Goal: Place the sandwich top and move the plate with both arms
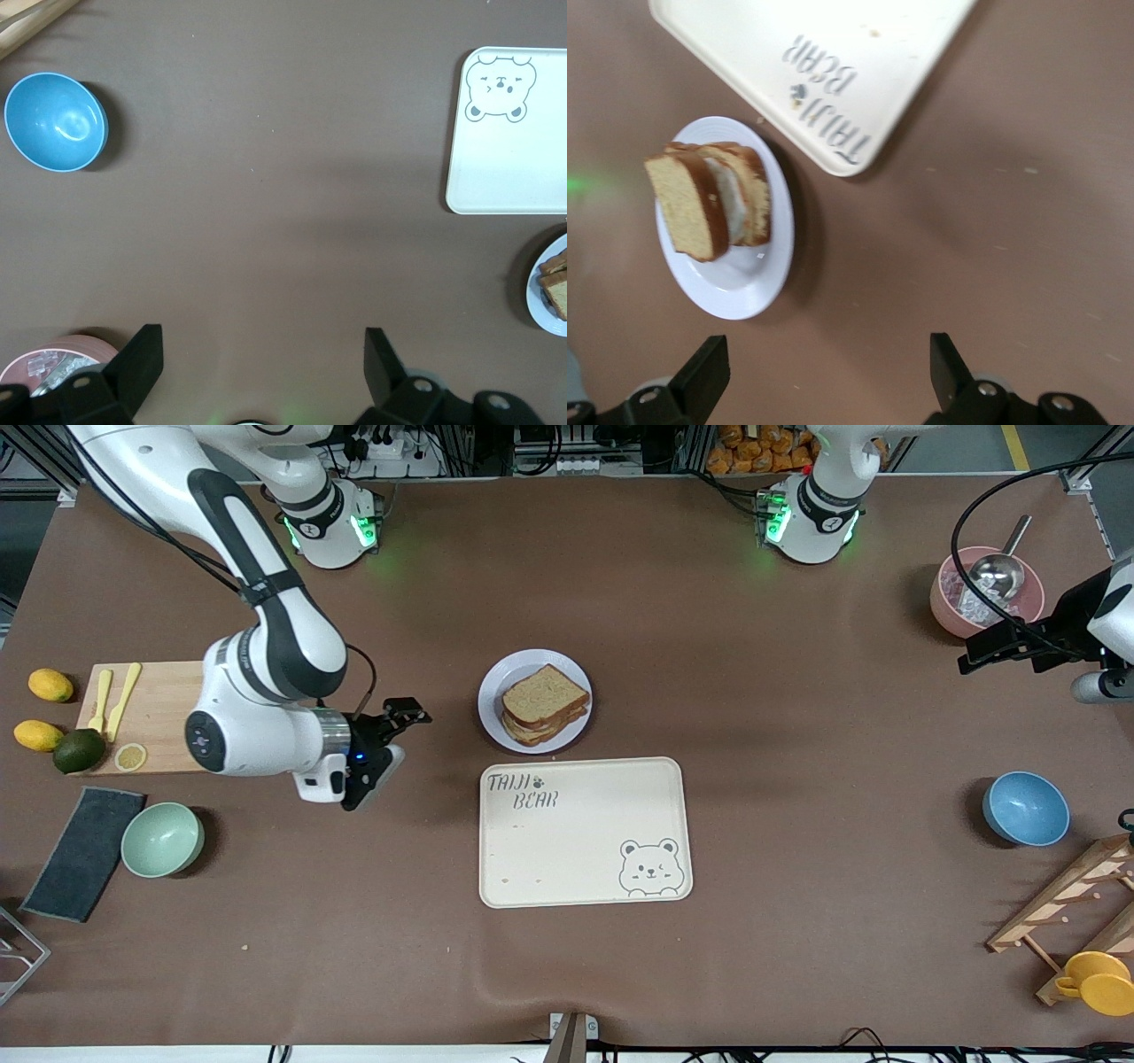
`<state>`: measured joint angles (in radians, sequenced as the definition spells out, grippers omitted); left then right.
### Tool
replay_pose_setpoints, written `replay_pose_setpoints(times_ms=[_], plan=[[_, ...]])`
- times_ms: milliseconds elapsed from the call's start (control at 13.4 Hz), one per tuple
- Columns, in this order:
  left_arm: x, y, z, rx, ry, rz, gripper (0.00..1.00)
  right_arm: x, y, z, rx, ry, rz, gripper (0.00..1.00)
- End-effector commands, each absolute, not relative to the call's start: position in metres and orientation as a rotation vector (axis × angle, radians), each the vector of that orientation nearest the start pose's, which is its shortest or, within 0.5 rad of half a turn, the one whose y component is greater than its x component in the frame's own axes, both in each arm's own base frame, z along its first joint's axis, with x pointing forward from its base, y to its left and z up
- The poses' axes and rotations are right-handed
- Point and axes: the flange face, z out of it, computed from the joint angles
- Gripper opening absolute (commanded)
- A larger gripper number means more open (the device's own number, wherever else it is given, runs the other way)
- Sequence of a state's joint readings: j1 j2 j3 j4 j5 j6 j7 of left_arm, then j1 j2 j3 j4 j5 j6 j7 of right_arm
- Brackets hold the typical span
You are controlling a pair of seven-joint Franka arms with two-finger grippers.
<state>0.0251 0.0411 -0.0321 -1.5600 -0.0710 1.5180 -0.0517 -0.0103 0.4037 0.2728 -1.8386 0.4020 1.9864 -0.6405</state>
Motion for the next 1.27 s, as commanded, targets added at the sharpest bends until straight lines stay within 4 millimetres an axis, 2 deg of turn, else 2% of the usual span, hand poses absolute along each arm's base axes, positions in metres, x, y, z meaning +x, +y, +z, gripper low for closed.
replay_pose_setpoints(times_ms=[0, 149, 298, 448, 522, 597, 746, 1044, 1193], plan=[[0.562, -0.014, 0.604, -3.226, -0.064, 0.118, 1.0, 0.596, 0.116, 0.338, -2.568, -0.871, 0.175, 1.0], [0.562, -0.015, 0.604, -3.226, -0.061, 0.116, 1.0, 0.595, 0.079, 0.368, -2.633, -0.859, 0.158, 1.0], [0.562, -0.015, 0.605, -3.228, -0.061, 0.108, 1.0, 0.586, 0.052, 0.413, -2.712, -0.884, 0.143, 1.0], [0.562, -0.016, 0.605, -3.228, -0.059, 0.103, 1.0, 0.577, 0.025, 0.449, -2.831, -0.828, 0.134, 1.0], [0.562, -0.016, 0.606, -3.229, -0.062, 0.101, 1.0, 0.573, 0.013, 0.454, -2.865, -0.789, 0.177, 1.0], [0.563, -0.017, 0.606, -3.228, -0.059, 0.099, 1.0, 0.577, 0.002, 0.471, -2.907, -0.744, 0.189, 1.0], [0.563, -0.024, 0.606, -3.23, -0.04, 0.097, 1.0, 0.579, -0.032, 0.505, -2.981, -0.592, 0.204, 1.0], [0.563, -0.026, 0.606, -3.23, -0.042, 0.095, 1.0, 0.572, -0.063, 0.564, -3.066, -0.169, 0.219, 1.0], [0.563, -0.027, 0.605, -3.23, -0.04, 0.098, 1.0, 0.562, -0.076, 0.585, -3.07, -0.003, 0.252, 1.0]])
